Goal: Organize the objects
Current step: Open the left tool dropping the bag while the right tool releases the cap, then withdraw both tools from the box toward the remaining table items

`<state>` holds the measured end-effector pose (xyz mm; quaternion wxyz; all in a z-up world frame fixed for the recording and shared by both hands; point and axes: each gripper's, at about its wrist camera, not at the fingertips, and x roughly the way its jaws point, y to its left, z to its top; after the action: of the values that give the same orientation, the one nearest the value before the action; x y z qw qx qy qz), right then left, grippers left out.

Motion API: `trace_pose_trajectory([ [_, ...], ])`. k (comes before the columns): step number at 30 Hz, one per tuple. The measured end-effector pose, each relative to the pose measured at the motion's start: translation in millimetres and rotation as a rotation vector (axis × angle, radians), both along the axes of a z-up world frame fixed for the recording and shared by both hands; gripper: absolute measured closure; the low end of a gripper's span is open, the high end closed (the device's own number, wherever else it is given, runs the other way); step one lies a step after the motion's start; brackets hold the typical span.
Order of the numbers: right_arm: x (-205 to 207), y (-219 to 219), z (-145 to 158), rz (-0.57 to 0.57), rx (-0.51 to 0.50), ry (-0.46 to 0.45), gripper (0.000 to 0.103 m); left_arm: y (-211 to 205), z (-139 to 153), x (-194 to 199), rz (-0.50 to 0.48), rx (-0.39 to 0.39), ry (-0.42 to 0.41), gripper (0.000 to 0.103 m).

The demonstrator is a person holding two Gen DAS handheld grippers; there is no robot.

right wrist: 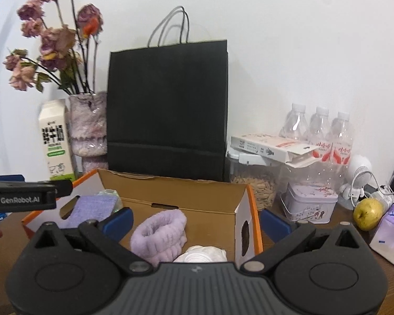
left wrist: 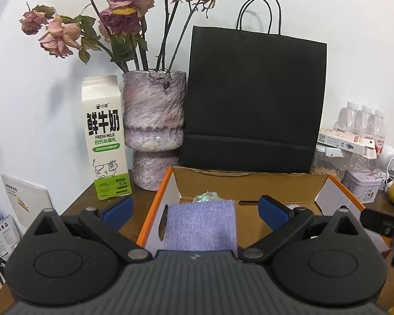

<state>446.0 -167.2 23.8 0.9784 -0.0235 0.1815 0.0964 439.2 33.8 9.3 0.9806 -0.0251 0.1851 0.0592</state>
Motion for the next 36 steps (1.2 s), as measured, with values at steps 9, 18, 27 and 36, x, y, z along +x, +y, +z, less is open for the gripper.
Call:
trace_pose_trajectory([
  [9,-41,-5,9,0.009,-0.030,-0.066,0.000,2,-4,-35,-0.010,0.006,0.002,0.000],
  [18,-81,-17,11,-0.011,-0.030,-0.102,0.000,7,-8,-74,-0.009,0.012,-0.001,0.000],
  [27,-120,-21,-2,-0.029,-0.057,-0.102,0.000,5,-14,-108,-0.015,0.017,0.014,0.000],
  [36,-157,-25,-16,-0.040,-0.070,-0.094,0.000,-1,-19,-144,-0.033,0.033,0.010,0.000],
])
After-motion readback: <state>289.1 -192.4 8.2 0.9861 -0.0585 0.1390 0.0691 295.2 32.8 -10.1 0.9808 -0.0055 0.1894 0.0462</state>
